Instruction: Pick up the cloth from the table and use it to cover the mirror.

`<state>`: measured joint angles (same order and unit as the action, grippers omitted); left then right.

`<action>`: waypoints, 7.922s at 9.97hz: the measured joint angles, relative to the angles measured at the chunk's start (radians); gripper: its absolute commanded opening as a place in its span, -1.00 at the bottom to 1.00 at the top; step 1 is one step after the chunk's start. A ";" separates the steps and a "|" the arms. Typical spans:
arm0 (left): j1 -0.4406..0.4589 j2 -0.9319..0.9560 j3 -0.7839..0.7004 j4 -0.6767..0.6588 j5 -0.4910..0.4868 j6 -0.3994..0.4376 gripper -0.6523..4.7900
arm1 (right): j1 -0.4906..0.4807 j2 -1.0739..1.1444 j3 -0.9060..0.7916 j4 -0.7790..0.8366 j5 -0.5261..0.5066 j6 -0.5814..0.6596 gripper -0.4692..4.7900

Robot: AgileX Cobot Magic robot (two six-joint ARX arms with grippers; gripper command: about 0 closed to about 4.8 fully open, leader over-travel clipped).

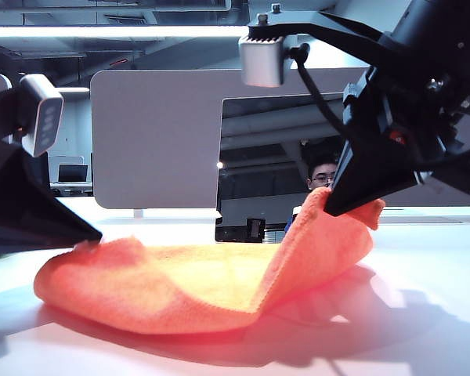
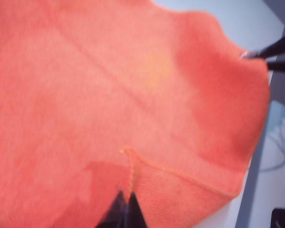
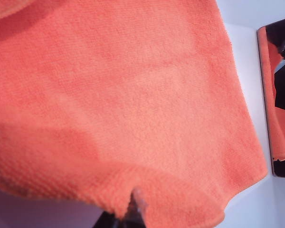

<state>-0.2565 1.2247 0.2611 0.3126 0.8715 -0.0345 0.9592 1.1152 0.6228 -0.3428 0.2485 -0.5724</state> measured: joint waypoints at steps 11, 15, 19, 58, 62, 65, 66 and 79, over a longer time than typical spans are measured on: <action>0.000 0.090 0.000 -0.011 -0.024 -0.030 0.54 | 0.000 0.000 0.000 0.000 -0.010 0.000 -0.84; -0.020 0.147 0.008 0.039 -0.007 -0.023 0.55 | 0.000 0.000 0.000 0.000 -0.014 0.000 -0.84; -0.053 0.153 0.006 0.015 0.109 -0.026 0.54 | -0.001 0.021 0.000 0.000 -0.015 0.000 -0.85; -0.053 -0.174 0.171 -0.562 -0.513 0.696 0.63 | -0.105 0.118 -0.001 0.286 0.064 -0.005 -0.84; -0.053 -0.093 0.188 -0.509 -0.440 0.713 0.62 | -0.105 0.118 -0.001 0.285 0.064 -0.005 -0.84; -0.053 0.000 0.237 -0.524 -0.364 0.671 0.60 | -0.105 0.118 -0.001 0.273 0.064 -0.005 -0.84; -0.053 0.000 0.237 -0.553 -0.362 0.670 0.45 | -0.105 0.118 -0.001 0.273 0.064 -0.005 -0.84; -0.053 0.056 0.263 -0.558 -0.334 0.534 -0.78 | -0.104 0.118 -0.001 0.258 0.066 -0.003 -0.84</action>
<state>-0.3092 1.2804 0.5240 -0.2459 0.5377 0.4999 0.8555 1.2331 0.6220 -0.0849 0.3141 -0.5758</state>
